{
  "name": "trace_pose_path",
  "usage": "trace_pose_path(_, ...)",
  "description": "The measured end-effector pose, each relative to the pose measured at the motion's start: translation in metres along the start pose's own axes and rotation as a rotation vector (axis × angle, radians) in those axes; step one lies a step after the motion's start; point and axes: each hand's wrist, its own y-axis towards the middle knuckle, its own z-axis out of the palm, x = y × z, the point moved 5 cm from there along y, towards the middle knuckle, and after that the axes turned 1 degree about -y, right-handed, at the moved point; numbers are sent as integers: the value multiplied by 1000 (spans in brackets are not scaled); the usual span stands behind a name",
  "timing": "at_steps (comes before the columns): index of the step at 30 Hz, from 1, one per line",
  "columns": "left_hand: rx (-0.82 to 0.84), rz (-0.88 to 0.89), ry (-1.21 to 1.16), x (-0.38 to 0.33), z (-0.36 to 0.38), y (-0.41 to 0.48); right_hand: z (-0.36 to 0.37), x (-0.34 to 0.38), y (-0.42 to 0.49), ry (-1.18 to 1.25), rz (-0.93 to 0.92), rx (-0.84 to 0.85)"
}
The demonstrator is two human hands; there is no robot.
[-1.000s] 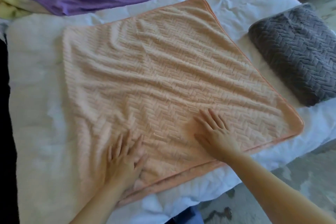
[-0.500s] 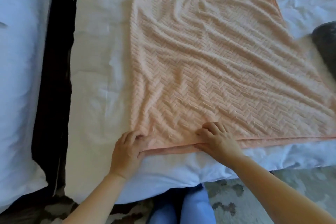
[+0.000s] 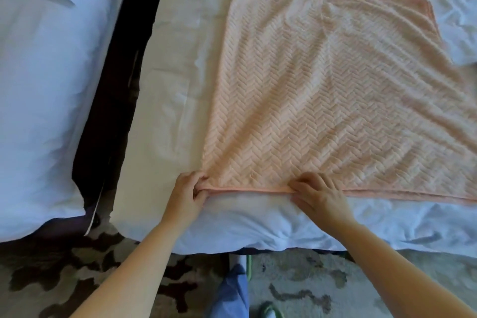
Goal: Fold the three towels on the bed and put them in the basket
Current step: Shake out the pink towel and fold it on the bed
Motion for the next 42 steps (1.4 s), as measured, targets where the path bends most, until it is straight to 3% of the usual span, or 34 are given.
trace_pose_path(4, 88, -87, -84, -6, -2, -13, -11, -11, -13, -70, 70, -6)
trace_pose_path(8, -49, -188, -500, -38, -36, -5, -22, -22, -12, -92, 156, 63)
trace_pose_path(12, -71, -93, -725, -97, -69, 25, -48, -32, 2, -60, 233, 34)
trace_pose_path(18, -212, 80, -480, -154, -106, 101, -97, -67, 47, -76, 305, 50)
trace_pose_path(26, -333, 45, -343, -195, -120, 243, -146, -153, 122, -76, 473, 64)
trace_pose_path(31, -358, -88, -294, -207, -100, 319, -165, -209, 172, -4, 534, -21)
trace_pose_path(35, -358, -250, -200, -212, -79, 376, -171, -248, 232, 79, 479, -39)
trace_pose_path(39, -186, -486, 139, -210, -44, 418, -158, -282, 291, 152, 389, 41)
trace_pose_path(40, -168, -401, 302, -221, -32, 426, -151, -289, 304, 175, 372, 83)
trace_pose_path(42, -86, 17, 440, -259, 11, 444, -137, -301, 324, 220, 335, 169)
